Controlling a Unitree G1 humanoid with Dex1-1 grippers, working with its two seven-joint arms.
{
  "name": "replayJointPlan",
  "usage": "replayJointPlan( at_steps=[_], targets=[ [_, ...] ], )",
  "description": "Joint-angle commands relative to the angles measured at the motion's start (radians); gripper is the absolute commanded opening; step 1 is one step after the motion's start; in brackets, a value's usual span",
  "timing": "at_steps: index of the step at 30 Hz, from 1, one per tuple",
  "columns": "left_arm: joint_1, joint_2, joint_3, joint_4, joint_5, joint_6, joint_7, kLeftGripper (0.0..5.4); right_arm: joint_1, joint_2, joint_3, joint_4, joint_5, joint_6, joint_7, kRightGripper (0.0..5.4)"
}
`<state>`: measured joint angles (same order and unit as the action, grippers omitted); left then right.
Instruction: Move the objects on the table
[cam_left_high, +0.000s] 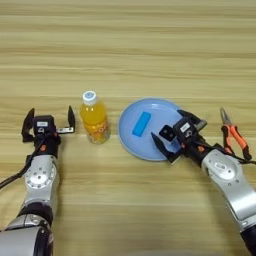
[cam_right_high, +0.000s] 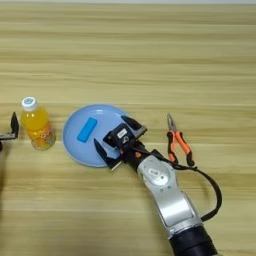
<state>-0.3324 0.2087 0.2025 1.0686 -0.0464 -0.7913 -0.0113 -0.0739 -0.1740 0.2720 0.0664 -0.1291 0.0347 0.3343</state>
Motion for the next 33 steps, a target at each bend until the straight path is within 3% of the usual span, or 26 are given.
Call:
replayJointPlan(
  at_steps=[1, 6, 17, 33],
  targets=[
    [0.005, -0.003, 0.000, -0.010, 0.004, -0.001, 0.006, 5.40, -0.024, 0.003, 0.000, 0.031, -0.006, 0.015, -0.002, 5.39],
    [0.007, -0.004, 0.000, -0.009, 0.003, -0.002, 0.008, 5.40, -0.045, 0.011, -0.021, 0.079, 0.009, 0.019, -0.004, 5.39],
    [0.018, -0.011, -0.002, -0.019, 0.006, -0.006, 0.018, 5.40, -0.046, 0.042, -0.051, 0.108, 0.121, 0.081, 0.074, 5.39],
    [0.026, -0.016, -0.001, -0.027, 0.003, -0.006, 0.021, 5.40, -0.059, 0.031, -0.055, 0.160, 0.106, 0.103, 0.056, 5.39]
  ],
)
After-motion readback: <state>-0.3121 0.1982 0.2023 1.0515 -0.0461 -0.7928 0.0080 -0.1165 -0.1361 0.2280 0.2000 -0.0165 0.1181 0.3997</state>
